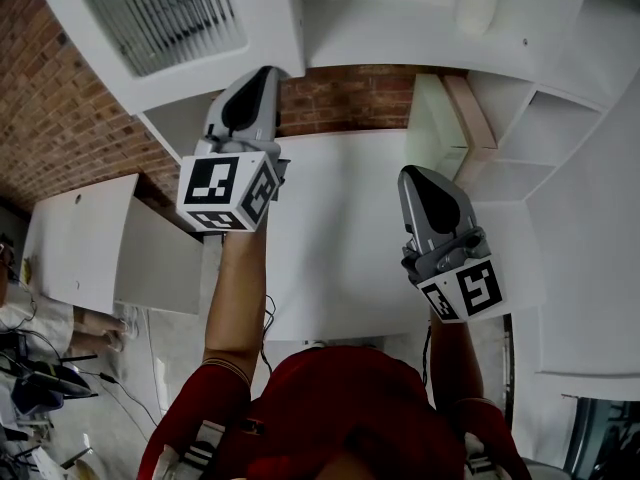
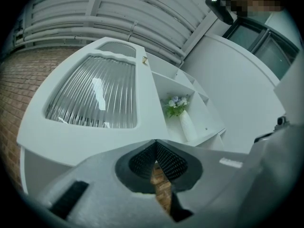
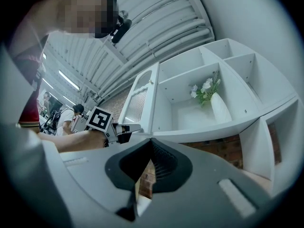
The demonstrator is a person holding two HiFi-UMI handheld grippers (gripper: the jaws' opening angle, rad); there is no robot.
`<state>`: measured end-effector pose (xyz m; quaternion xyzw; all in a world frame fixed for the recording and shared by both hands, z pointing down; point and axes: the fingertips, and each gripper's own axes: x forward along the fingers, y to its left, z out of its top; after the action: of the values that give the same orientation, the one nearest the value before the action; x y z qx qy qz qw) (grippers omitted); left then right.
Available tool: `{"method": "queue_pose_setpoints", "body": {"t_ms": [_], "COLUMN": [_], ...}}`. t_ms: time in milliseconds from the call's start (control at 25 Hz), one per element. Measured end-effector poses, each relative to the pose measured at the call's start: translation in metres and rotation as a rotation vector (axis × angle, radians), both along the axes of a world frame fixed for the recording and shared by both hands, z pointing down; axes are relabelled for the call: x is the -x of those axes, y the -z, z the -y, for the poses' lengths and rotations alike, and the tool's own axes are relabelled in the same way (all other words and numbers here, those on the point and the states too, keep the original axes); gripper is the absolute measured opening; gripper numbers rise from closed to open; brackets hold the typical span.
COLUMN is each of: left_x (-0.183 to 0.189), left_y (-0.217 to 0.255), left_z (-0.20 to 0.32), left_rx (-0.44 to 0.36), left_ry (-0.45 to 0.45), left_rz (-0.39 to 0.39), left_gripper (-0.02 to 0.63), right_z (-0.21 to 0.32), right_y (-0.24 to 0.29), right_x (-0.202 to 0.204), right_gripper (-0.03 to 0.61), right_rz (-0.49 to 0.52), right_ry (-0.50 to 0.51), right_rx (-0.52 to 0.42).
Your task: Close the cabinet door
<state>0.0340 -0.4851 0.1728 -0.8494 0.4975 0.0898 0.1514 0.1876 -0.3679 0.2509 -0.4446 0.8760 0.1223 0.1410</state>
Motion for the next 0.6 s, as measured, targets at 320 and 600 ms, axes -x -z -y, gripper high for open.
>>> {"method": "queue_pose_setpoints", "body": {"t_ms": [320, 600], "left_x": [-0.010, -0.036], "left_y": [-0.011, -0.037], "left_z": [-0.023, -0.058], "left_rx": [0.009, 0.039], "left_ry": [-0.079, -0.198], "left_rz": [-0.015, -0.011], "left_gripper": [-0.002, 0.000], "right_z": [-0.007, -0.013], "right_y": [0.003, 0.005], "right_x": [0.009, 0.014], "right_gripper": [0.012, 0.012], "right_rz": [-0.009, -0.002], "right_ry": [0.014, 0.013], "right_rx": [-0.001, -0.004]}}
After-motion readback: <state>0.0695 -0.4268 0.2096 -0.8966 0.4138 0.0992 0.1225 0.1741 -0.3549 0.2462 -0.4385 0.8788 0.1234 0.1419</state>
